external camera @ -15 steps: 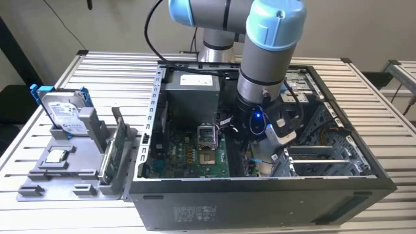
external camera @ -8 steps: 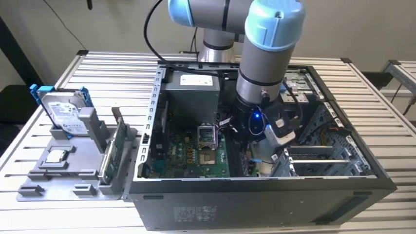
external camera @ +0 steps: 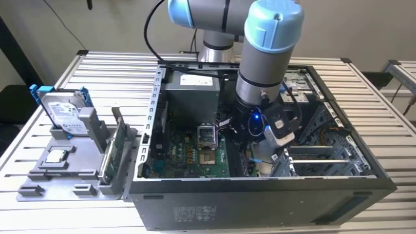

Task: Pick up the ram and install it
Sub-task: 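Insert the ram into the slot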

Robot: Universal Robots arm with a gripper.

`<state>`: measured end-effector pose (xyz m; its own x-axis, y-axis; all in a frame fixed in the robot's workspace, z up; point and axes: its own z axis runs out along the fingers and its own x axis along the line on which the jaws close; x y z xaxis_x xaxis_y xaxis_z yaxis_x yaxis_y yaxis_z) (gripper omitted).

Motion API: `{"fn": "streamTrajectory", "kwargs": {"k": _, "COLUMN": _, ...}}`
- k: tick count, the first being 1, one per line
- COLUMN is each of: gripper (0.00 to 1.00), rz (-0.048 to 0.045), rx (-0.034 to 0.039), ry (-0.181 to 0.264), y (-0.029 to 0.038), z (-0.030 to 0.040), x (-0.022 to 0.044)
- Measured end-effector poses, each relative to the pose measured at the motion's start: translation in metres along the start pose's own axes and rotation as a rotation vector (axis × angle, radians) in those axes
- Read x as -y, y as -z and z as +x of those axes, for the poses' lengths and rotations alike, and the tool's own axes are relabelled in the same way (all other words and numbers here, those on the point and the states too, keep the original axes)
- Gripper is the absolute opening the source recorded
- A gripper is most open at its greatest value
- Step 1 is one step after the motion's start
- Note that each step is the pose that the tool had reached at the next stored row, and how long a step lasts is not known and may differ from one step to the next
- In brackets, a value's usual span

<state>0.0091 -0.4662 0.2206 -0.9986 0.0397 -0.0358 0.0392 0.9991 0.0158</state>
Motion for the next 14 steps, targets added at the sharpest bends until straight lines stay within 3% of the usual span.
{"fn": "streamTrajectory", "kwargs": {"k": 14, "gripper": 0.14, "rz": -0.0004, "rx": 0.0, "ry": 0.0, "y": -0.0005, "z": 0.0001, "x": -0.0003}}
